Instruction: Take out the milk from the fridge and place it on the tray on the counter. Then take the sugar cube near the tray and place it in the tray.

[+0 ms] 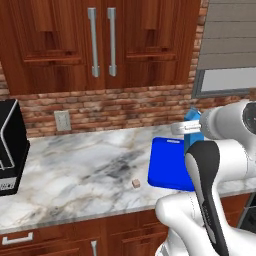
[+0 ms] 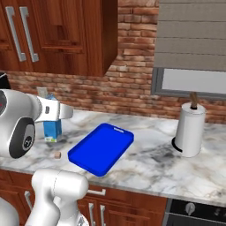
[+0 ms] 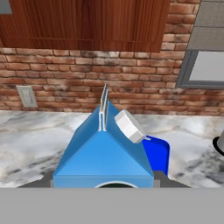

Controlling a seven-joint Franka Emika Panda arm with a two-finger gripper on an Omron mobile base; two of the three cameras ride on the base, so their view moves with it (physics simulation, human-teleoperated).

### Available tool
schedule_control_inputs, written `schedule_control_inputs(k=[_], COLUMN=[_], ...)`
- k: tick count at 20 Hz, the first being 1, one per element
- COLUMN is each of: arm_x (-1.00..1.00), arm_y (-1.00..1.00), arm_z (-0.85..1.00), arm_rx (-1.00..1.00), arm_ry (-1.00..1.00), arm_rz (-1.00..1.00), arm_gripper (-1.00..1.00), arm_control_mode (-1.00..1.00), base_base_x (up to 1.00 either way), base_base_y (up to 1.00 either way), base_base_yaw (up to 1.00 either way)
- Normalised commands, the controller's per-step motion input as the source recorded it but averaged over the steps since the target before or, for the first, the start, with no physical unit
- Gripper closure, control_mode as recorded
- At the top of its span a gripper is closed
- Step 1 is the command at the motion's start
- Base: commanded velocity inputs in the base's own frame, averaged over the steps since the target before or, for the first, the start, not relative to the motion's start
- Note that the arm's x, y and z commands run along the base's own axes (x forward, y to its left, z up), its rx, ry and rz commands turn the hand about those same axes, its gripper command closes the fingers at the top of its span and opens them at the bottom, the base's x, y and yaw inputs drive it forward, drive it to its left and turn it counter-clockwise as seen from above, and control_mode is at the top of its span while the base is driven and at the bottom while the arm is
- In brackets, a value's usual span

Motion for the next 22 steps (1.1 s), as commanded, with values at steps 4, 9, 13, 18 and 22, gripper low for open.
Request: schedule_control_inputs(k=[4,9,13,18,22], arm_x=[0.0,0.0,0.0,0.0,0.0], arm_y=[0.0,0.0,0.0,0.0,0.0], arm_z=[0.0,0.0,0.0,0.0,0.0], arm_rx=[0.0,0.0,0.0,0.0,0.0], arm_ry=[0.0,0.0,0.0,0.0,0.0], arm_rz=[0.0,0.0,0.0,0.0,0.0], arm_gripper=[1.0,1.0,1.0,1.0,1.0], arm_control_mode=[1.0,1.0,1.0,1.0,1.0], base_base_x=[-0.06,-0.17,-0.01,0.0,-0.32], base_base_y=[-0.03,-0.07,-0.03,-0.02,0.0], base_base_yaw=[-0.03,-0.02,0.0,0.0,0.0])
